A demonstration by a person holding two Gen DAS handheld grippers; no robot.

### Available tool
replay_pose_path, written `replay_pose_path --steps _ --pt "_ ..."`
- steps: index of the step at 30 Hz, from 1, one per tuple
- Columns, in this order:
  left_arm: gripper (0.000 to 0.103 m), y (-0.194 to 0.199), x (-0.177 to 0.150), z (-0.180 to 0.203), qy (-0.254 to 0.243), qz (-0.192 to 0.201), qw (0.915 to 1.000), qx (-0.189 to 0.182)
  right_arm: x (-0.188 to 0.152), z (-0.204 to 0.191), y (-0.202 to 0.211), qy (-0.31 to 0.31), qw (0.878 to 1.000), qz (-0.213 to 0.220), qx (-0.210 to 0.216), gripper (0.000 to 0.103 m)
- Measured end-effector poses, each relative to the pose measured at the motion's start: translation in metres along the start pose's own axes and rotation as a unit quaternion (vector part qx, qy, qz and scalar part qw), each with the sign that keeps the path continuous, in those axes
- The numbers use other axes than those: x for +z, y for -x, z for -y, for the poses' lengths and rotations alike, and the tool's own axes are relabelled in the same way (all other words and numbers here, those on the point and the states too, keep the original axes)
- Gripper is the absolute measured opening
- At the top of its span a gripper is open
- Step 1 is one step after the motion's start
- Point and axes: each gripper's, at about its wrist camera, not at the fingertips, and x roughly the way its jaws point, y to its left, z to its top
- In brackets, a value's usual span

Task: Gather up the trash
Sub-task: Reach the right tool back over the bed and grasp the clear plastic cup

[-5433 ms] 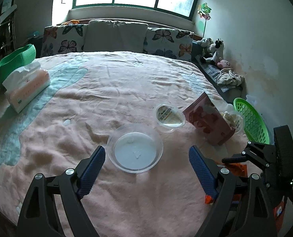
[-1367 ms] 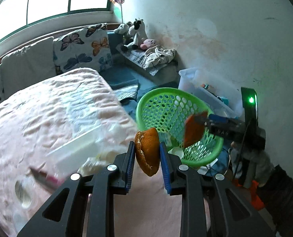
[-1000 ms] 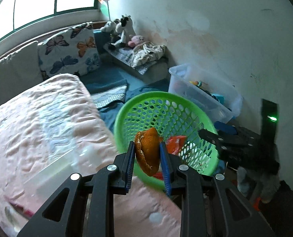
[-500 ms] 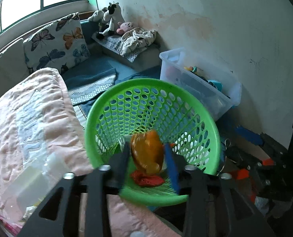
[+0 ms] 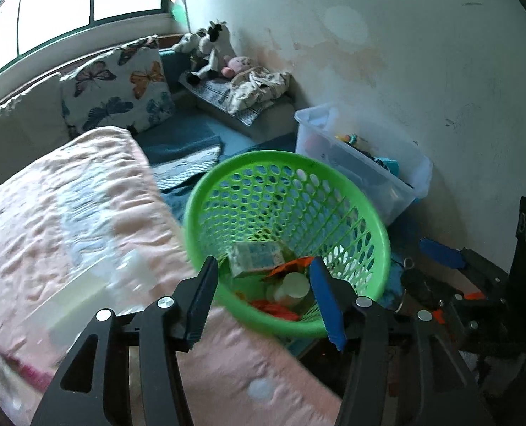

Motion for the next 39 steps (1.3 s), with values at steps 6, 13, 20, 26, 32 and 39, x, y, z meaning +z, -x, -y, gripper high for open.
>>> replay_pose_path --steps 6,13,20,26,32,39 --pt "0.057 0.039 -0.024 -0.02 0.02 0.024 0.9993 0.02 -0.003 -0.026 0.0 0.017 1.0 -0.007 0.02 0.078" --pt "0.063 0.077 -0.056 -0.052 0.05 0.041 0.9964 0.055 -0.004 -0.064 -0.003 0.047 0.998 -0.012 0.048 0.078" --pt "0.066 0.114 -0.093 -0.089 0.089 0.054 0.9899 0.096 -0.003 -0.102 -0.013 0.078 0.994 -0.021 0.074 0.078" --pt "0.068 0.137 -0.122 -0.118 0.123 0.056 0.9828 0.126 -0.002 -0.134 -0.022 0.106 0.989 -0.028 0.099 0.078" --pt "0.069 0.157 -0.15 -0.148 0.161 0.058 0.974 0.148 -0.004 -0.17 -0.033 0.144 0.981 -0.038 0.12 0.078" --pt "0.069 0.169 -0.174 -0.169 0.195 0.057 0.9657 0.162 -0.003 -0.183 -0.053 0.145 0.981 -0.051 0.12 0.078"
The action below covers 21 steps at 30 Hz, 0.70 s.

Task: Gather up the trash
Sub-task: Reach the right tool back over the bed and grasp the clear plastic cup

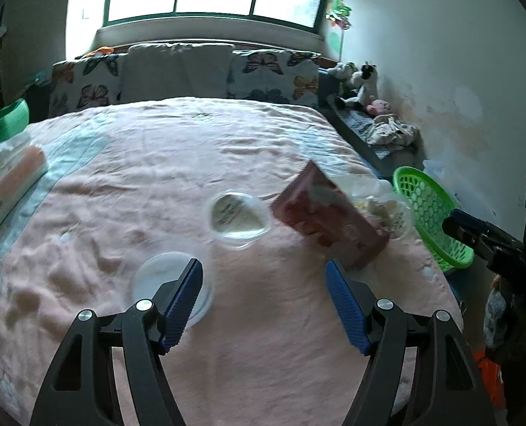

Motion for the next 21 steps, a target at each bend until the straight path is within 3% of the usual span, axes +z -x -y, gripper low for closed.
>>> replay_pose_path --steps 11,13,18,21 --pt "0.073 0.004 -0.01 -0.033 0.022 0.003 0.9994 0.026 0.002 0.035 -0.049 -0.054 0.998 -0.04 -0.014 0.063" --pt "0.078 0.004 -0.011 -0.036 0.02 0.004 0.9992 0.034 0.002 0.04 -0.058 -0.064 0.997 -0.047 -0.012 0.061" --pt "0.08 -0.003 -0.016 -0.047 0.021 -0.011 0.9987 0.045 0.001 0.045 -0.071 -0.079 0.995 -0.057 -0.006 0.054" --pt "0.086 -0.011 -0.017 -0.049 0.012 -0.022 0.9988 0.042 0.0 0.047 -0.076 -0.086 0.994 -0.061 -0.001 0.049"
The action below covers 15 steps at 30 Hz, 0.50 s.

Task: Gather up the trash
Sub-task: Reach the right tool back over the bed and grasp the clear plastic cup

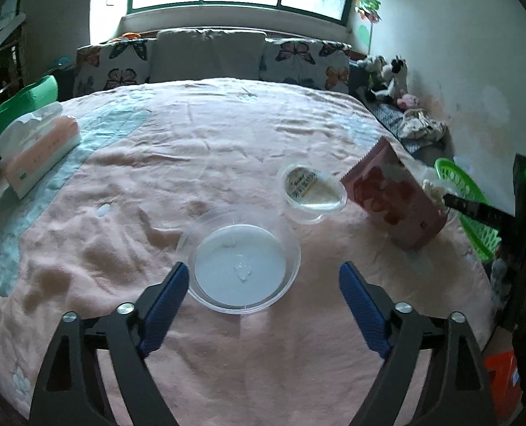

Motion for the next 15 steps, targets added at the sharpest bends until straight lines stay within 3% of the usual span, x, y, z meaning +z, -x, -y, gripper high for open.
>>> replay_pose_path --steps 10,15 --pt "0.092 -0.03 0.005 -0.006 -0.012 -0.033 0.9994 0.006 0.001 -0.001 -0.002 0.002 1.0 -0.004 0.005 0.031" --pt "0.093 -0.039 0.009 -0.011 -0.017 -0.039 0.9991 0.008 0.001 -0.002 -0.002 0.005 1.0 -0.001 0.0 0.03"
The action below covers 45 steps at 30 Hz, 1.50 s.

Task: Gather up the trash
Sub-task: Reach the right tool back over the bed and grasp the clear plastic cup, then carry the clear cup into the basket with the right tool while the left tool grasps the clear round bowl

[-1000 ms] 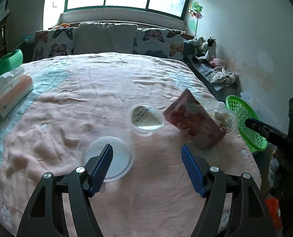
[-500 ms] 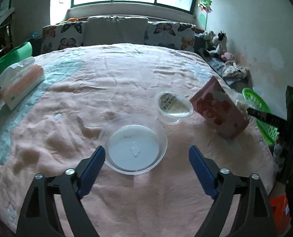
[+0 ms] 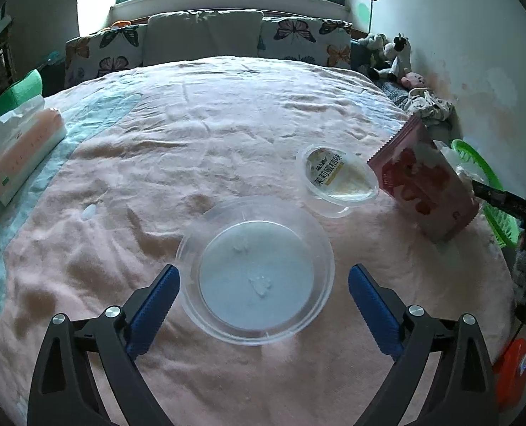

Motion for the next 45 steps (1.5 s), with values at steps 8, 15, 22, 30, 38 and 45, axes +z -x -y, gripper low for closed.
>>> replay_pose_path --steps 8,15,22,30,38,45 --pt "0.093 -0.002 0.007 -0.002 -0.005 0.001 1.0 0.0 -0.001 0.0 0.0 0.002 1.0 0.0 -0.007 0.03" --pt "0.093 0.002 0.006 -0.005 -0.006 0.007 1.0 -0.001 -0.003 -0.003 -0.005 0.017 1.0 -0.006 -0.011 0.03" --pt "0.094 -0.001 0.004 -0.012 0.007 0.001 0.9999 -0.014 -0.004 -0.006 -0.004 0.02 1.0 -0.003 -0.013 0.028" --pt "0.094 -0.005 0.001 -0.013 0.007 -0.003 0.9995 -0.031 -0.005 -0.008 0.018 0.031 0.999 0.019 -0.027 0.028" --pt "0.094 -0.016 0.002 -0.017 0.016 -0.015 0.9989 -0.041 -0.006 -0.008 0.039 0.029 0.999 0.035 -0.03 0.028" --pt "0.091 -0.018 0.001 -0.01 -0.003 -0.013 0.9997 -0.022 -0.008 -0.011 0.049 0.03 0.998 0.044 -0.031 0.028"
